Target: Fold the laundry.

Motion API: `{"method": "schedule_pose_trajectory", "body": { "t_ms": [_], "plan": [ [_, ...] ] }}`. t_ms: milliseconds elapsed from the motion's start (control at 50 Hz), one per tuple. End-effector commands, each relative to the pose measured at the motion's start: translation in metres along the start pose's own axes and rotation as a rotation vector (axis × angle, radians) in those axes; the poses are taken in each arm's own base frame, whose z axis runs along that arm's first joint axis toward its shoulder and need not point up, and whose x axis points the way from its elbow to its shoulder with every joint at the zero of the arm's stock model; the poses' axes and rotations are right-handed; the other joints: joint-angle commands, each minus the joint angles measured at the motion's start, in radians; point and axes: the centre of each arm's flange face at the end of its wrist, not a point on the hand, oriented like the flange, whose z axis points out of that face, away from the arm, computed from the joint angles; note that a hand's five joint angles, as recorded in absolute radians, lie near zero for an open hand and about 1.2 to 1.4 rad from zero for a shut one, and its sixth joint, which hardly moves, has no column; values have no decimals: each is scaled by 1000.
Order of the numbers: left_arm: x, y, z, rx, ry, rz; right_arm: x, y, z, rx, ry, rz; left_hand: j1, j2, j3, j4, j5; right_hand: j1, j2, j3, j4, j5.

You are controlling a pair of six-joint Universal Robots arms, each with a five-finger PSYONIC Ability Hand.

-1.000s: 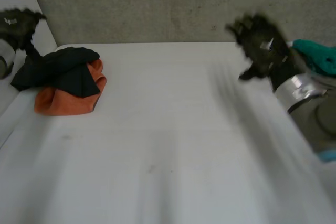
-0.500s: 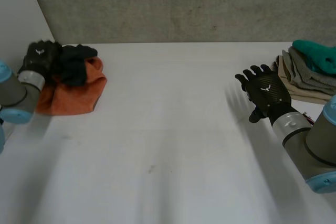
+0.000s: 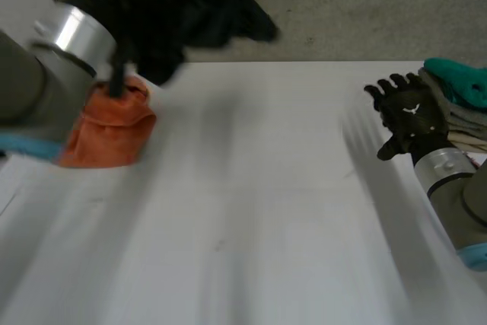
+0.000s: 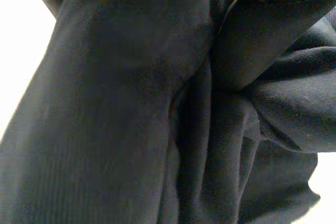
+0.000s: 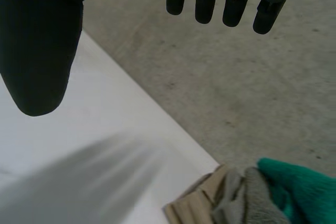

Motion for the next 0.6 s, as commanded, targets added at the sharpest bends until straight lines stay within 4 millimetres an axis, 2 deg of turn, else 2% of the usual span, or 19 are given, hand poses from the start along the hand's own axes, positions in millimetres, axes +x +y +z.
{"method": "schedule_pose_trajectory", "body": {
  "t_ms": [20,60,80,120,140,200,260,280,380,480,560,600],
  "plan": [
    [57,110,-61,-361,113,-5,28,-6,6,1,78,76,73,-64,-50,-69,-5,-52,-37,-36,-38,-48],
    [61,129,-72,-426,123,12,31,-6,6,-14,84,91,-209,-346,-332,-351,-287,-52,-37,-36,-38,-48],
    [61,144,-83,-490,126,31,32,-6,7,-24,85,96,-466,-603,-589,-608,-544,-52,-37,-36,-38,-48],
    [61,152,-93,-547,127,43,33,-5,6,-52,71,104,-697,-833,-819,-838,-774,-52,-37,-36,-38,-48],
    [62,153,-101,-597,131,50,32,-5,6,-64,66,106,-883,-1020,-1006,-1025,-961,-52,-37,-36,-38,-48],
    [62,144,-109,-635,123,62,29,-5,3,-111,33,115,-883,-1020,-1006,-1025,-961,-52,-37,-36,-38,-48],
    [57,119,-113,-624,97,70,21,-10,-2,-157,-28,122,-883,-1020,-1006,-1025,-961,-52,-37,-36,-38,-48],
    [52,105,-115,-603,73,77,18,-11,-4,-176,-53,127,-883,-1020,-1006,-1025,-961,-52,-37,-36,-38,-48],
    [45,77,-128,-559,36,91,3,-16,-23,-336,-183,153,-883,-1020,-1006,-1025,-961,-52,-37,-36,-38,-48],
    [44,79,-147,-596,23,91,-17,-22,-38,-387,-320,142,-883,-1020,-1006,-1025,-961,-52,-37,-36,-38,-48],
    [38,92,-159,-653,-1,90,-30,-26,-47,-362,-396,85,-883,-1020,-1006,-1025,-961,-52,-37,-36,-38,-48],
    [29,101,-160,-678,-26,100,-36,-27,-54,-368,-425,56,-883,-1020,-1006,-1025,-961,-52,-37,-36,-38,-48]
  ]
}}
